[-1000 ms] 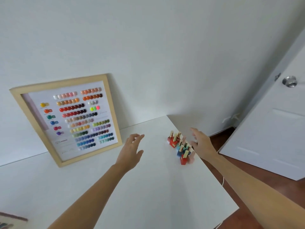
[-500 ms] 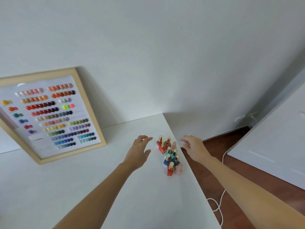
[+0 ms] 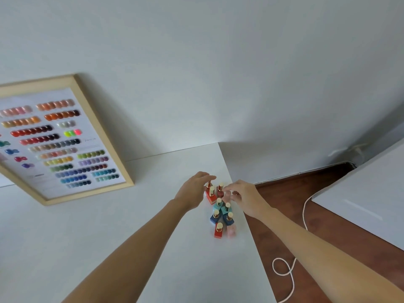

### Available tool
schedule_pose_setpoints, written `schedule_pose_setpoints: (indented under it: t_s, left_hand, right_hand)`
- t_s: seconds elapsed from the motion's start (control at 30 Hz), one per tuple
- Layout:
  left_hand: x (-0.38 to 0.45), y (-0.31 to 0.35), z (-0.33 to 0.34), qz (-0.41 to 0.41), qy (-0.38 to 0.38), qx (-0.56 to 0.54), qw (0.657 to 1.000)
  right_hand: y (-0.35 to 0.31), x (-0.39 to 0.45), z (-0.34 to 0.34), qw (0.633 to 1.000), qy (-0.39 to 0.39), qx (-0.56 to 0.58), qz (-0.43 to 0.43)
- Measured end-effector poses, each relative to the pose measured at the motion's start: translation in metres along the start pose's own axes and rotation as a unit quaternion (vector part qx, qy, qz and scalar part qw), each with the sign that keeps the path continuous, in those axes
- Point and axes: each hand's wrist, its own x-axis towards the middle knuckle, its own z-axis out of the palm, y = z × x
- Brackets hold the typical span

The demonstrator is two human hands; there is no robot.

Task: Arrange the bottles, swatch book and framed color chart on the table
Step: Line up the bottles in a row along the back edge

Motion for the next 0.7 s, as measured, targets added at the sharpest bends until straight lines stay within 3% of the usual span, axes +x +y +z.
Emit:
schedule_pose_setpoints:
  t_s: [0.33,0.7]
  left_hand:
    - [0.025,-0.005,0.001,0.021,-0.028,0.025,0.999]
    - [0.038,0.0,-0.008,0.077,-0.115,0.036,0.99]
  right_hand:
    - [0.01,0.004,0.006,1.0,0.016,0.002,0.005]
    - [0.017,-0.015,0.007,0.998,0.049,-0.003,0.03]
